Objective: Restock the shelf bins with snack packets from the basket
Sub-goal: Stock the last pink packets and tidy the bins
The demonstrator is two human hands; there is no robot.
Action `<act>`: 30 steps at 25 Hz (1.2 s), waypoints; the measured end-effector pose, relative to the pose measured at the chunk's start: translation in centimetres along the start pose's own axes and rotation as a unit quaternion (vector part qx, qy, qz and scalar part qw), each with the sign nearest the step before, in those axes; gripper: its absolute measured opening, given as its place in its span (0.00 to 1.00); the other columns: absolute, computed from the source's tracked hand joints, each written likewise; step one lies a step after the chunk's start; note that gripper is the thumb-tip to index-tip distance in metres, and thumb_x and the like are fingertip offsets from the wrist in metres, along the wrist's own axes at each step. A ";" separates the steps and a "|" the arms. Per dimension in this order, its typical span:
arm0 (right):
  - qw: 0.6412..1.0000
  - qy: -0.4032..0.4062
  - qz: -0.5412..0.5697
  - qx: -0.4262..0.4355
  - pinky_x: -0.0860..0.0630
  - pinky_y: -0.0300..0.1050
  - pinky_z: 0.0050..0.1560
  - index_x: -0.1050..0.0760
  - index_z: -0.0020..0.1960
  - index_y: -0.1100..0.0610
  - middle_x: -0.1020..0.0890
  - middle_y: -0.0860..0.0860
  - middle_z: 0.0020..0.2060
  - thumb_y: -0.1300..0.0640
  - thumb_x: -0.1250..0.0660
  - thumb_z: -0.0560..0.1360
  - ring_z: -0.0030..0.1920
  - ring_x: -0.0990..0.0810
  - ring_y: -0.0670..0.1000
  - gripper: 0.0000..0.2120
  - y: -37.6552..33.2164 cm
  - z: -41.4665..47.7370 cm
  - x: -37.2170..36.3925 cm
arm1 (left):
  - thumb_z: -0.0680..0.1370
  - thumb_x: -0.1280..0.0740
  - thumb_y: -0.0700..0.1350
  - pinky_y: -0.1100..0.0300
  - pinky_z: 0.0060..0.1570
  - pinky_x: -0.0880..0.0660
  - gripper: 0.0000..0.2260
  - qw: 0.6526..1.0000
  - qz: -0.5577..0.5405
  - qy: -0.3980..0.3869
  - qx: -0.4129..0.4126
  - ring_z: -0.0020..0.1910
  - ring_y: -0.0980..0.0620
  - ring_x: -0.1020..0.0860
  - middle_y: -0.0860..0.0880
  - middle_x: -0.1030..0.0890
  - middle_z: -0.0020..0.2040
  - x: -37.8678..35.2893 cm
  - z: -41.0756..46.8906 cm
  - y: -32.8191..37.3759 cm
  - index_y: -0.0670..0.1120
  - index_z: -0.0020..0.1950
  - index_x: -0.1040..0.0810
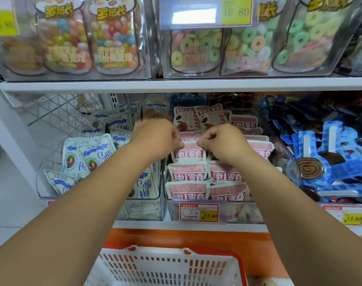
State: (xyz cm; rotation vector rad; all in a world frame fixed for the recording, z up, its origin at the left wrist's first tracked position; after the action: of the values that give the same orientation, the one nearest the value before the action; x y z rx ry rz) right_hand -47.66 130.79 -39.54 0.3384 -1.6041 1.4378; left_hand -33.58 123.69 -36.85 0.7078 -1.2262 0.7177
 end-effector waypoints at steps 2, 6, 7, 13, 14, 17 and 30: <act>0.999 0.007 -0.050 -0.014 0.22 0.53 0.56 0.18 0.54 0.55 0.17 0.53 0.52 0.52 0.34 0.78 0.51 0.20 0.55 0.10 0.1 0.5 2.6 | 0.73 0.30 0.61 0.50 0.62 0.39 0.11 1.000 -0.018 -0.010 -0.007 0.57 0.50 0.27 0.57 0.20 0.52 -0.6 0.0 -0.1 0.59 0.53 0.19; 0.990 -0.049 -0.130 -0.030 0.25 0.47 0.59 0.18 0.57 0.54 0.18 0.51 0.56 0.55 0.34 0.78 0.55 0.21 0.53 0.10 1.2 0.2 5.2 | 0.77 0.34 0.59 0.48 0.65 0.37 0.15 0.998 -0.043 0.011 -0.040 0.62 0.48 0.27 0.55 0.22 0.60 -0.7 0.8 1.0 0.58 0.62 0.23; 0.986 -0.078 -0.142 -0.027 0.26 0.46 0.61 0.19 0.56 0.52 0.18 0.49 0.57 0.55 0.32 0.77 0.56 0.22 0.52 0.09 1.5 0.0 4.4 | 0.77 0.35 0.58 0.48 0.66 0.37 0.16 0.998 -0.045 0.013 -0.048 0.63 0.47 0.27 0.54 0.23 0.63 -0.8 1.1 1.3 0.58 0.64 0.24; 0.978 -0.126 -0.168 -0.008 0.29 0.52 0.65 0.28 0.68 0.47 0.25 0.49 0.66 0.48 0.26 0.71 0.62 0.25 0.55 0.26 2.1 0.4 2.6 | 0.76 0.32 0.56 0.44 0.68 0.38 0.17 0.999 -0.003 -0.020 -0.025 0.63 0.46 0.28 0.51 0.25 0.65 -2.5 1.8 0.8 0.59 0.65 0.24; 0.974 -0.146 -0.171 -0.013 0.31 0.52 0.67 0.31 0.70 0.45 0.28 0.49 0.68 0.45 0.25 0.69 0.66 0.28 0.56 0.32 2.5 0.4 2.5 | 0.76 0.32 0.56 0.45 0.68 0.38 0.17 1.000 -0.002 -0.020 -0.020 0.63 0.46 0.28 0.52 0.25 0.64 -2.5 1.8 0.7 0.59 0.64 0.24; 0.962 -0.140 -0.231 -0.032 0.40 0.57 0.73 0.44 0.76 0.40 0.35 0.54 0.73 0.39 0.25 0.67 0.73 0.39 0.61 0.44 3.4 0.4 2.2 | 0.76 0.32 0.55 0.46 0.68 0.38 0.15 1.000 0.002 -0.013 -0.015 0.63 0.46 0.28 0.52 0.25 0.63 -2.3 1.7 0.7 0.59 0.63 0.23; 0.970 -0.047 -0.212 0.109 0.48 0.60 0.74 0.41 0.75 0.42 0.41 0.48 0.77 0.44 0.54 0.83 0.77 0.46 0.56 0.21 0.6 1.0 -0.4 | 0.83 0.51 0.56 0.40 0.70 0.41 0.20 0.989 0.050 -0.050 -0.134 0.76 0.49 0.42 0.55 0.39 0.77 -3.8 1.7 4.6 0.55 0.75 0.38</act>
State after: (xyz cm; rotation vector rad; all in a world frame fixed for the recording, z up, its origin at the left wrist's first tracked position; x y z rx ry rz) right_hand -48.33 129.91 -40.13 0.8346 -1.3425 1.2761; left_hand -38.96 124.68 -39.86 0.4667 -1.4259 0.5903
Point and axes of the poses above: each hand's wrist, its own z-axis towards the middle knuckle, its own x-axis out of the back of the hand, y = z × x, the point moved 7 cm from there along z, towards the middle knuckle
